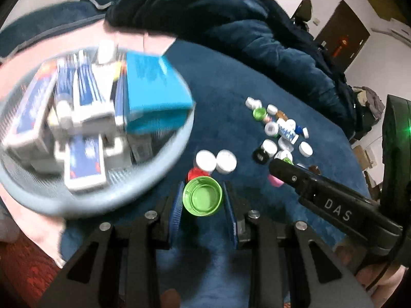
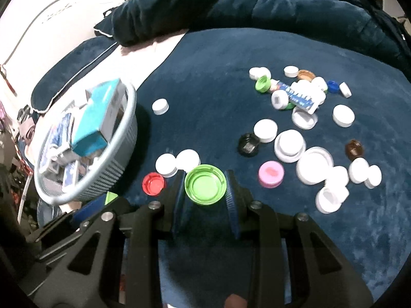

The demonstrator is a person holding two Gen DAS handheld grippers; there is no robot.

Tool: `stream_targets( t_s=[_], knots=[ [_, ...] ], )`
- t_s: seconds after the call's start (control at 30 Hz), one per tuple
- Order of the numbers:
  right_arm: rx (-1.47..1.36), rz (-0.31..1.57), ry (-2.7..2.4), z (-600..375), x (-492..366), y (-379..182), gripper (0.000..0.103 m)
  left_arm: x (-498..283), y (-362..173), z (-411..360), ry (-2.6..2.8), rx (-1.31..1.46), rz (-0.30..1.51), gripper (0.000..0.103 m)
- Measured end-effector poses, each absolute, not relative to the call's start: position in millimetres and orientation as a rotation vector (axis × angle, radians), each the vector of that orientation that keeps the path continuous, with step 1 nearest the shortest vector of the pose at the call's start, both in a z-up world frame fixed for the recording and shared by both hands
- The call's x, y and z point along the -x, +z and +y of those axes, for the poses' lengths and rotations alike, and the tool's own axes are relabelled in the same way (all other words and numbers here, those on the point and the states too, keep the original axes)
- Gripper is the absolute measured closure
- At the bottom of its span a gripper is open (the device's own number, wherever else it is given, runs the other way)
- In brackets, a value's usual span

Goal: Organize objects
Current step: 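Grasp the green cap with the right gripper, then carry the green cap into the grey basket and open the right gripper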

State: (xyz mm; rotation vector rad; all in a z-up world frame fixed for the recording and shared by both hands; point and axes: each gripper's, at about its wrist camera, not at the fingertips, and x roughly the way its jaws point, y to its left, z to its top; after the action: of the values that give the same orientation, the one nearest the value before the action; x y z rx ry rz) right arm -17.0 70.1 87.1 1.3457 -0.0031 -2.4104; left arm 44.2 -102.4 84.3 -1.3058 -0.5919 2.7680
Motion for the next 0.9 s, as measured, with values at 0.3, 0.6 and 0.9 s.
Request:
stream_targets(
  t_s=[0.3,0.6,0.9],
  knots=[
    [-1.307,0.051,-2.294,26,32,149,0.072,-30,154,-168,2.830,1.381,-0.627,0.072],
    [-1.363,-0.050,-2.055,-25,23,144,0.072,-66,127,-230,2.818,1.558,-0.764,0.072],
    [-1.538,-0.160,-1.972,-59,22,112,0.072,-61,101,-216,2.788,1.642,-0.687,0.072]
  ],
)
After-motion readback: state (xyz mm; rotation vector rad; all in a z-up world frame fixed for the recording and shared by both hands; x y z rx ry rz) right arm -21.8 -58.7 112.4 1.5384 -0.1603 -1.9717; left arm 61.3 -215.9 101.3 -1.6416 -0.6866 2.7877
